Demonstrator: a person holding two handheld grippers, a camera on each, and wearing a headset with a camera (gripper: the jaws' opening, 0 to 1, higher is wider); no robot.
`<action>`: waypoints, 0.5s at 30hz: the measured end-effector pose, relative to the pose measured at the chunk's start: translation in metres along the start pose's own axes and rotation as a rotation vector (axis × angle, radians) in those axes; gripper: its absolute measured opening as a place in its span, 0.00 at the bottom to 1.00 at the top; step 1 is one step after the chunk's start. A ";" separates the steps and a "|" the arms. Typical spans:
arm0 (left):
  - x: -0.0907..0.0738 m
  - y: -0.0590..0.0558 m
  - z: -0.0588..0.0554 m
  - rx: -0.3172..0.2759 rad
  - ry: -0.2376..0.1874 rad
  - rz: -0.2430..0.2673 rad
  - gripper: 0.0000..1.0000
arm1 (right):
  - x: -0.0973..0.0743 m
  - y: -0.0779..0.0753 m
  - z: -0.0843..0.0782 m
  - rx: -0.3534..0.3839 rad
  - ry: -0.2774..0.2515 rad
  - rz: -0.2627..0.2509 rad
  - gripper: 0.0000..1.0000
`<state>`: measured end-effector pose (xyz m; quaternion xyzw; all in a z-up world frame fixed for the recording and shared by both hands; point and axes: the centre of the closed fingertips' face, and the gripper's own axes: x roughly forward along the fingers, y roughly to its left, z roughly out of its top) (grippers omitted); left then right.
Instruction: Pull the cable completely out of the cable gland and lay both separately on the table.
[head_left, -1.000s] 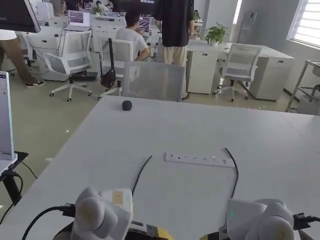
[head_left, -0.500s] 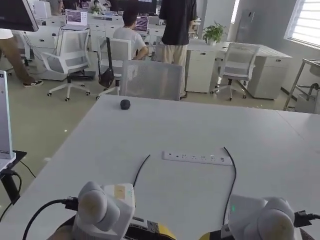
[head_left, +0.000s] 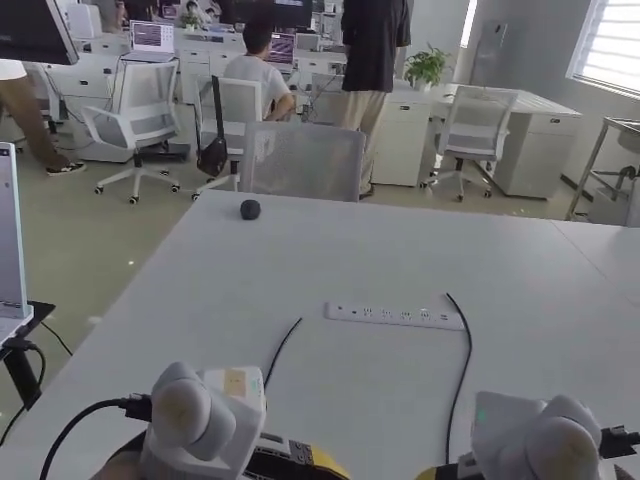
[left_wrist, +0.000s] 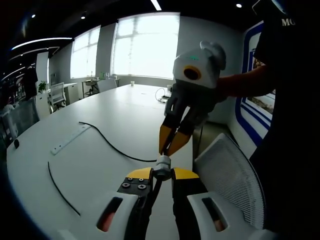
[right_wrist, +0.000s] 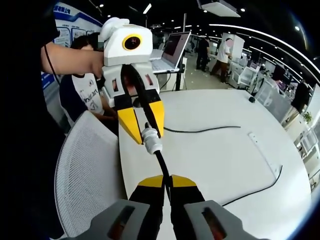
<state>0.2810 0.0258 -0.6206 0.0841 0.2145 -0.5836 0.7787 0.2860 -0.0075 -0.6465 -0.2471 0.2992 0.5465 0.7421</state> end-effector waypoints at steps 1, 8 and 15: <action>0.000 0.000 0.000 0.002 0.001 0.002 0.14 | 0.000 0.000 -0.001 0.004 0.000 -0.001 0.00; 0.001 -0.001 0.000 0.004 0.006 0.000 0.14 | 0.000 -0.007 -0.014 0.065 0.004 -0.022 0.00; 0.003 -0.003 0.000 -0.008 0.004 -0.004 0.14 | -0.001 -0.013 -0.029 0.147 0.003 -0.039 0.00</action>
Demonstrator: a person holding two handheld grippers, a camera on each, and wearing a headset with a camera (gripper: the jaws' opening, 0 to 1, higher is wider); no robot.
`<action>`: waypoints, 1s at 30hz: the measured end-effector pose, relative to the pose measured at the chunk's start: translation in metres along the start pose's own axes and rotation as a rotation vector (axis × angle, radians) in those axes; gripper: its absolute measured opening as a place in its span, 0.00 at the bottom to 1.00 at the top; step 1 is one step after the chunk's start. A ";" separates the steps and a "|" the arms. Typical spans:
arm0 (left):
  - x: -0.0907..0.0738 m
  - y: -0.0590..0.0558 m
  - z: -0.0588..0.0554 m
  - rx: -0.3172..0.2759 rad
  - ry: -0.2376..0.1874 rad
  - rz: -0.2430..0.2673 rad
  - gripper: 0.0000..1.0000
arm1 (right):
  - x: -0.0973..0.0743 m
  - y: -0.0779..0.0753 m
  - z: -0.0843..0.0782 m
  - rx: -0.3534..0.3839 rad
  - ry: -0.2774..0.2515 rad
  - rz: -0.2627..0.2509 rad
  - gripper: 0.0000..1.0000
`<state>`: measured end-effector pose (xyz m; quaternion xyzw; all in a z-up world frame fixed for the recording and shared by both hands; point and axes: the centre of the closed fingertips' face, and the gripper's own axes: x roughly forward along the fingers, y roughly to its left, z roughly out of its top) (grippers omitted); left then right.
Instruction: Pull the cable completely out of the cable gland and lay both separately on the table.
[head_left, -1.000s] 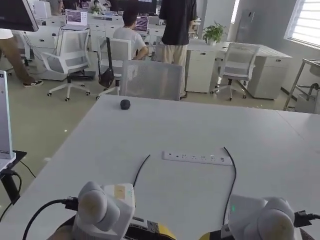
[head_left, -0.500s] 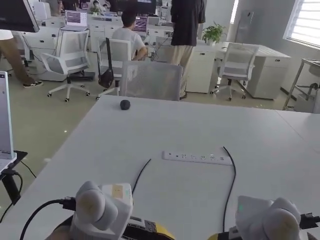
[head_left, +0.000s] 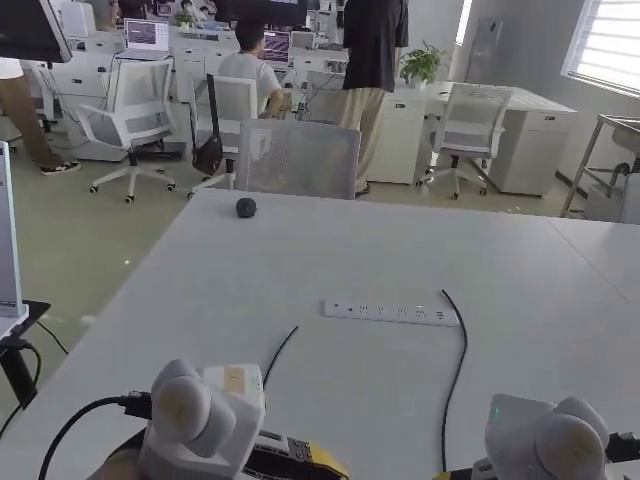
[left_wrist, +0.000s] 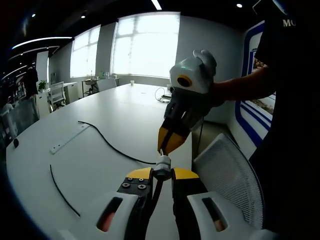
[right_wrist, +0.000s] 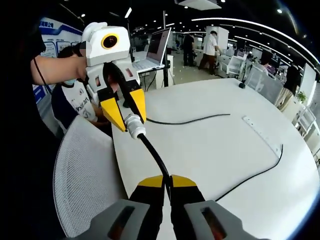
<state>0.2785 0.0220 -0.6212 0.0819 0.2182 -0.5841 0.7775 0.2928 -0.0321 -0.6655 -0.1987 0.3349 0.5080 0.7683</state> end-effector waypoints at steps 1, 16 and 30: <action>0.000 -0.001 0.000 0.000 0.000 0.000 0.14 | 0.000 0.000 -0.002 0.004 0.003 -0.003 0.00; 0.002 0.000 -0.004 0.013 0.024 0.010 0.14 | 0.000 0.002 -0.016 0.023 0.024 -0.008 0.00; -0.005 0.004 -0.005 -0.009 0.020 0.031 0.15 | 0.000 0.007 -0.008 -0.004 -0.007 -0.004 0.01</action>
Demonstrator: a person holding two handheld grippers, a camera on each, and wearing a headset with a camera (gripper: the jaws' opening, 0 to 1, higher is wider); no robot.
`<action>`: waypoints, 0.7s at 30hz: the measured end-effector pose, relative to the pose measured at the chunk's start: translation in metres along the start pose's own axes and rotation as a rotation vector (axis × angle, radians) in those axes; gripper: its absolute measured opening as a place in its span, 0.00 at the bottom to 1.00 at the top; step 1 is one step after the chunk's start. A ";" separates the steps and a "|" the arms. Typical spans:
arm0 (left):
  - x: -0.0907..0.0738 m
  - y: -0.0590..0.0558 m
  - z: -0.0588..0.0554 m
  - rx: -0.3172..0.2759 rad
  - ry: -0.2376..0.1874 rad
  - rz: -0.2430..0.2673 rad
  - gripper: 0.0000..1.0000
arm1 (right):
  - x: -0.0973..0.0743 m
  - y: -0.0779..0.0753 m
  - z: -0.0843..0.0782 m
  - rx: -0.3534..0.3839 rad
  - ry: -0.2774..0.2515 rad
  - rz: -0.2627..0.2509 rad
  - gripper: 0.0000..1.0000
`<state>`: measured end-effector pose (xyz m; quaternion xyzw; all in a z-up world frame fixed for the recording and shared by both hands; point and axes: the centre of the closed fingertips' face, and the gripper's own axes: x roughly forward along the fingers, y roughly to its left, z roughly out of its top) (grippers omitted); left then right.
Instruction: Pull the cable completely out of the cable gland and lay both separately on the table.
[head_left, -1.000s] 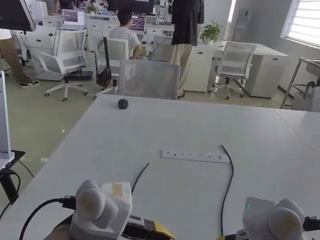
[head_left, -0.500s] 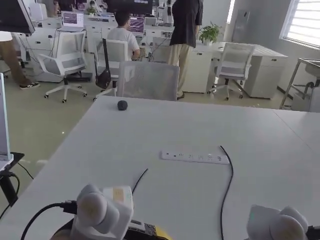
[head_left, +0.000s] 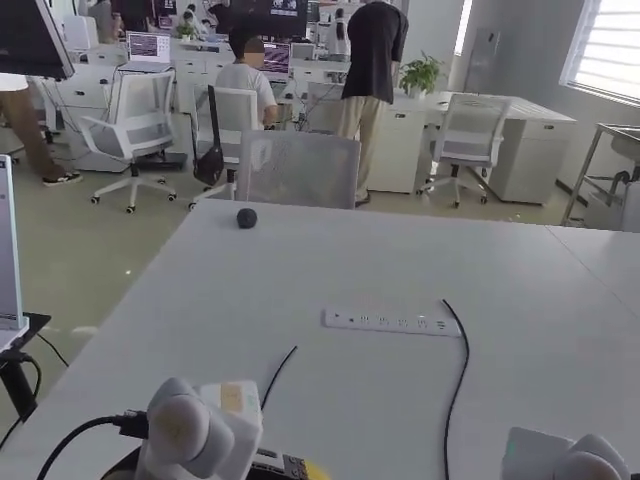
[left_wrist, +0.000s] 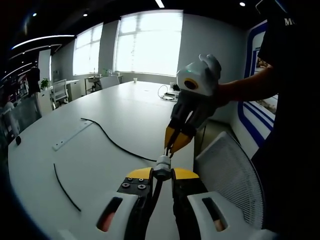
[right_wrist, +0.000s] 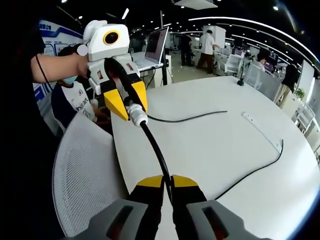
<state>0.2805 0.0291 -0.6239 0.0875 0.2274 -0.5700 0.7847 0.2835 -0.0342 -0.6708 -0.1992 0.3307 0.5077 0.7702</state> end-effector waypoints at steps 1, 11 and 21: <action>0.000 0.001 0.000 -0.002 0.000 0.002 0.15 | 0.000 0.001 0.001 -0.018 0.001 0.000 0.02; 0.001 -0.002 -0.002 -0.008 0.005 -0.002 0.15 | -0.006 0.016 0.037 -0.083 -0.016 -0.027 0.16; 0.003 -0.004 -0.003 -0.005 0.009 -0.007 0.15 | 0.011 0.024 0.053 -0.166 0.008 -0.041 0.12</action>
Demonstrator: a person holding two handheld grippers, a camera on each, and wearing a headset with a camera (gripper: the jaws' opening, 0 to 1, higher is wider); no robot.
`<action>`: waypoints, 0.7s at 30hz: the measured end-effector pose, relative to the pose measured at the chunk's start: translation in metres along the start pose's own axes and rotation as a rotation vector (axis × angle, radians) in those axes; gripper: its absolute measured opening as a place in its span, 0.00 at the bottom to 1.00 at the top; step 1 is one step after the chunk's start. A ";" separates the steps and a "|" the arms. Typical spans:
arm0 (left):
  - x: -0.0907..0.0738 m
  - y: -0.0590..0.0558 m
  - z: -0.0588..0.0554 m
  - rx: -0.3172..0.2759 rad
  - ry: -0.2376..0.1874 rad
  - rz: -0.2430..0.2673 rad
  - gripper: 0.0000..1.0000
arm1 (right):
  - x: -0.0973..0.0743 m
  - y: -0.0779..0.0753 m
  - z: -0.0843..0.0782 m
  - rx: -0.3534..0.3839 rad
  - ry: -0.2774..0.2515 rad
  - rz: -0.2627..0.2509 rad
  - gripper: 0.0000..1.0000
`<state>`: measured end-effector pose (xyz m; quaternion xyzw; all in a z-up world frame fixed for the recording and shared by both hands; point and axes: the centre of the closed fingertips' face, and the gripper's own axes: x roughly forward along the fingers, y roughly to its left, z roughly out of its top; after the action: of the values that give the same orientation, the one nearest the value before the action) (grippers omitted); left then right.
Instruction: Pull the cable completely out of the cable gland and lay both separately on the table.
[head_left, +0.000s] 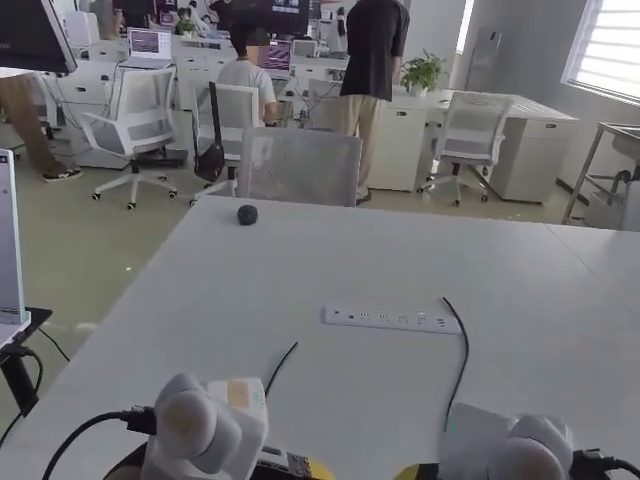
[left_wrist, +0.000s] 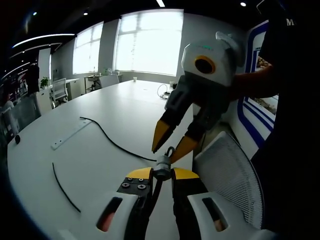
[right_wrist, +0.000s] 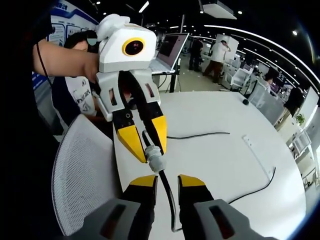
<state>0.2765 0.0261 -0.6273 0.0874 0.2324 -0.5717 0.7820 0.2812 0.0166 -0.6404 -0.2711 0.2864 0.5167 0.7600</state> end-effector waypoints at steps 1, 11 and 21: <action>0.000 0.000 0.000 0.000 -0.001 0.001 0.15 | 0.000 -0.001 0.000 -0.003 0.004 -0.003 0.11; 0.000 0.003 0.000 0.007 0.001 0.007 0.15 | 0.004 0.000 -0.001 0.002 0.014 -0.003 0.02; -0.001 0.007 0.002 0.003 -0.013 0.014 0.15 | 0.002 -0.008 -0.010 0.063 0.011 -0.035 0.00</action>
<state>0.2835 0.0284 -0.6259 0.0864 0.2260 -0.5671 0.7873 0.2876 0.0084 -0.6475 -0.2548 0.3020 0.4925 0.7754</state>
